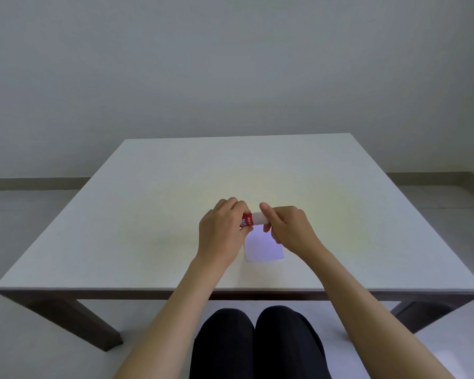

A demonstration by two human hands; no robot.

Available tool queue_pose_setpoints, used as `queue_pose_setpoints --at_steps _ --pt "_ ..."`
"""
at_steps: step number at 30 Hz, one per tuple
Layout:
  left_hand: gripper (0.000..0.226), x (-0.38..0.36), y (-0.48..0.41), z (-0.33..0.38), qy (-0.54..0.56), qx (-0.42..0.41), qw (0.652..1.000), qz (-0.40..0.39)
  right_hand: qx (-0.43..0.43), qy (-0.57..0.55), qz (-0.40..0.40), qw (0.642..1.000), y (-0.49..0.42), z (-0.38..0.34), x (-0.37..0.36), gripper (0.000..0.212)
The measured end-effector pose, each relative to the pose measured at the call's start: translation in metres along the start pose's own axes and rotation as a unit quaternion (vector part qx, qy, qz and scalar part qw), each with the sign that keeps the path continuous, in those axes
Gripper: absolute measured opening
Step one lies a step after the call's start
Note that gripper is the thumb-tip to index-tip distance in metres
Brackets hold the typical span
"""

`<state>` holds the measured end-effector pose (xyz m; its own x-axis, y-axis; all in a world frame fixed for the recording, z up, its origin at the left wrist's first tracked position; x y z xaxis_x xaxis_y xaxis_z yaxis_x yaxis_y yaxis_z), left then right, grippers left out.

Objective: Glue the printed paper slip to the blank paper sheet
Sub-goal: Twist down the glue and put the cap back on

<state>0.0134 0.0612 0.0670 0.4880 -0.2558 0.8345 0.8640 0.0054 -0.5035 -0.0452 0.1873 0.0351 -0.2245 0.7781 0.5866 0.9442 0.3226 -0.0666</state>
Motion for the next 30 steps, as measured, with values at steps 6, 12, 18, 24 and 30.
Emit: queue_pose_setpoints --at_steps 6,12,18,24,30 --pt "0.023 0.002 -0.002 -0.008 0.001 0.0 1.0 0.013 0.08 -0.037 -0.035 0.996 0.008 -0.009 -0.001 0.014" --pt "0.026 -0.012 -0.012 -0.033 0.085 0.085 0.993 0.014 -0.049 -0.014 0.012 0.999 0.005 0.003 0.0 0.058" --pt "0.037 -0.021 -0.034 -0.102 0.235 0.261 0.932 0.091 -0.047 -0.055 0.045 0.996 0.021 0.019 0.012 0.032" --pt "0.039 -0.045 -0.036 -0.113 0.252 0.304 0.914 0.092 -0.068 -0.078 0.036 0.994 0.028 0.029 0.015 0.027" --pt "0.038 -0.056 -0.032 -0.116 0.244 0.305 0.917 0.085 -0.072 -0.088 0.02 0.993 0.031 0.031 0.019 0.026"
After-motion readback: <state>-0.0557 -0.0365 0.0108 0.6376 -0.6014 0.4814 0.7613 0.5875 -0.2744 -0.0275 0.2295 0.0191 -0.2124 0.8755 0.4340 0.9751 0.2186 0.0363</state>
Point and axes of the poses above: each hand's wrist, its own y-axis away from the middle knuckle, its own x-axis out of the back of the hand, z = x × y, the point moved 7 cm from there along -y, towards the middle knuckle, and after that the axes turned 3 degrees about -x, right-handed, at the moved point
